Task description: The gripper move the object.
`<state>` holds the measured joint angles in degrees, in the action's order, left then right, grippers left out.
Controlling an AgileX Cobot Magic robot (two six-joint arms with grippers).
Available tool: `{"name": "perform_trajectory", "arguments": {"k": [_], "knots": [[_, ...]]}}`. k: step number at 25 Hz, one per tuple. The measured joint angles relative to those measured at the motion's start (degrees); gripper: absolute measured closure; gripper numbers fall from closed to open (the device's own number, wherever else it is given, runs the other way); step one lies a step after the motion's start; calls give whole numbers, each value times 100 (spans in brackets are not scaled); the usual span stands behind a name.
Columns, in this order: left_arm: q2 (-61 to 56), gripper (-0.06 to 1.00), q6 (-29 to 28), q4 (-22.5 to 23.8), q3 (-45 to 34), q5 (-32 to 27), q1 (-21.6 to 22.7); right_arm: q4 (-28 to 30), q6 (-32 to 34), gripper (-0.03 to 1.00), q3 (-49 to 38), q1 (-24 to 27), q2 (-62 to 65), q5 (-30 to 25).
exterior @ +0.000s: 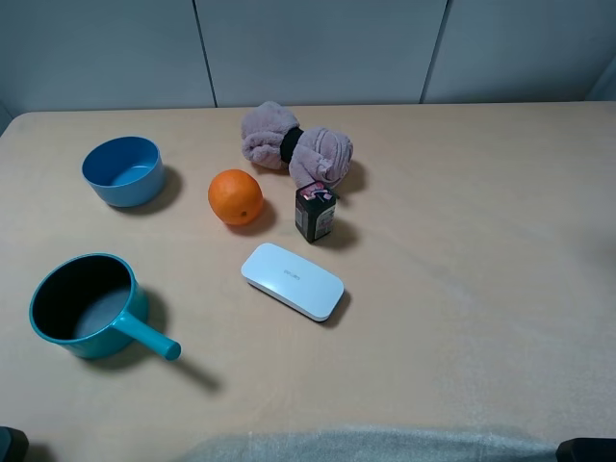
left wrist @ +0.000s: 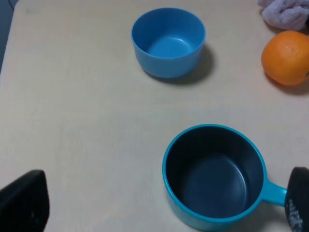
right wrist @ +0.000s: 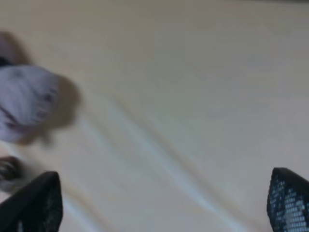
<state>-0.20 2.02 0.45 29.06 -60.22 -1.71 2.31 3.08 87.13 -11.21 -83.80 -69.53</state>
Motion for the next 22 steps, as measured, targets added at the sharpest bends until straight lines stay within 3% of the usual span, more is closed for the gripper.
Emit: {"name": "perform_trajectory", "arguments": {"k": [6,11,16,22], "knots": [[0,-5,0,0,0,0,0,-152,-162,30,-1752,920,849,731],[0,-5,0,0,0,0,0,-231,-188,30,-2940,1364,1895,1399],[0,-5,0,0,0,0,0,-190,-188,30,-3982,1685,3081,1569],[0,-5,0,0,0,0,0,-50,-188,30,-4855,1713,4805,1645]]}}
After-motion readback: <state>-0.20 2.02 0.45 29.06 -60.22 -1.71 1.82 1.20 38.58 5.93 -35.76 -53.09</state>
